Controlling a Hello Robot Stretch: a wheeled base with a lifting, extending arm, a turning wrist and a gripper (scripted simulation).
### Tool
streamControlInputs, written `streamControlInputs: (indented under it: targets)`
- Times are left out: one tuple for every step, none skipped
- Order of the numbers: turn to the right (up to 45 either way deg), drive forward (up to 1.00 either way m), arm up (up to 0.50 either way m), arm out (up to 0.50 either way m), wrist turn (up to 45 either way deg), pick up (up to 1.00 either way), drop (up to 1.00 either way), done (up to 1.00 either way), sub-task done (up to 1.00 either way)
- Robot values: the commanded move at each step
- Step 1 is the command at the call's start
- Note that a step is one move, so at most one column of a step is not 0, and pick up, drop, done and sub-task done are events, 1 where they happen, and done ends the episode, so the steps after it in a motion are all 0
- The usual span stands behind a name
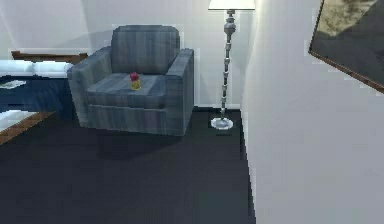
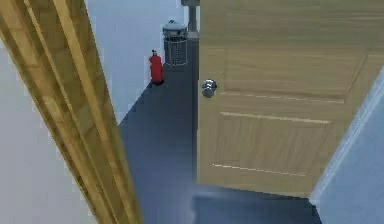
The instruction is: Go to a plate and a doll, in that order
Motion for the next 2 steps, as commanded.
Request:
streamControlInputs:
  targets:
    - [0.0, 1.00, 0.00, 0.00, 0.0, 0.00, 0.00, 0.00, 0.00]
    - [3.0, 0.00, 0.00, 0.00, 0.0, 0.00, 0.00, 0.00, 0.00]
